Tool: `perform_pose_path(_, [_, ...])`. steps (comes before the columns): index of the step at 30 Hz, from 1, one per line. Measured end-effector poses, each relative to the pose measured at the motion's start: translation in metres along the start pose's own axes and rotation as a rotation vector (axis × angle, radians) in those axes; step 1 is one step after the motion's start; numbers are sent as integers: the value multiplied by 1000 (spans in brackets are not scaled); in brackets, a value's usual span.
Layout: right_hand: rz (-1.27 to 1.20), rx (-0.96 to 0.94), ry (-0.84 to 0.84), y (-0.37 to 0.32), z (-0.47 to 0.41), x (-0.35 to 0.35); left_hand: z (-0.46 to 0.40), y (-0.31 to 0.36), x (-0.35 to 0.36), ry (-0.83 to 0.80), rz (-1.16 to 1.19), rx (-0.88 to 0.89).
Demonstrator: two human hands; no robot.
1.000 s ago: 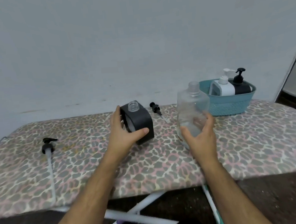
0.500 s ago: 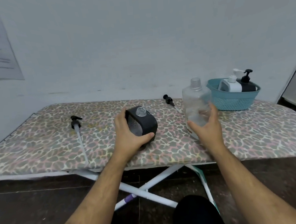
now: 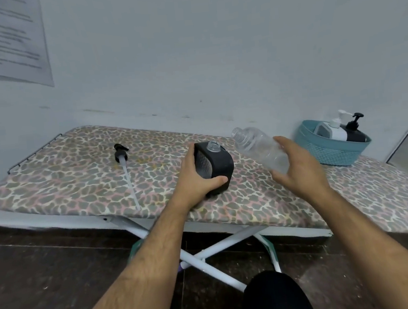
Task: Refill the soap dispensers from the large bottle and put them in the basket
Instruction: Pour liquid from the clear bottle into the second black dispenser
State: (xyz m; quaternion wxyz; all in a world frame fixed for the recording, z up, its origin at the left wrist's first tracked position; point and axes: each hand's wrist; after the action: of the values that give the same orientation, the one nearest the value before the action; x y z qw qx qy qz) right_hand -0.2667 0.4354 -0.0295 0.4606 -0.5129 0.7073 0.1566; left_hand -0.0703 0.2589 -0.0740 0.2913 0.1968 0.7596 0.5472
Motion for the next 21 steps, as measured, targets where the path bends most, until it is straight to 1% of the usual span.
perform_pose_path(7, [154,-63,-54,-5,-14,-8,0,-7,-5,-79,85,-13])
perform_pose_path(14, [231,-164,-33,-18,-35,-12,-10,-5,-10,-68,74,31])
perform_pose_path(21, [317,-191,-52,-18,-36,-15,-5,-12,-8,-72,79,20])
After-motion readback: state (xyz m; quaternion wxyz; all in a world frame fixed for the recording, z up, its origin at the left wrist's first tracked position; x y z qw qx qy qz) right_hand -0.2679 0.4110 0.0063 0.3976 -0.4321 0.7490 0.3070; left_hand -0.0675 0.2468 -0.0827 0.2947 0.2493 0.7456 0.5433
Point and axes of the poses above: each hand's wrist, its own z-axis away from the middle knuckle, its own x-axis out of the palm, y = z × x, and after that the axes turned 3 degrees about x, right-handed
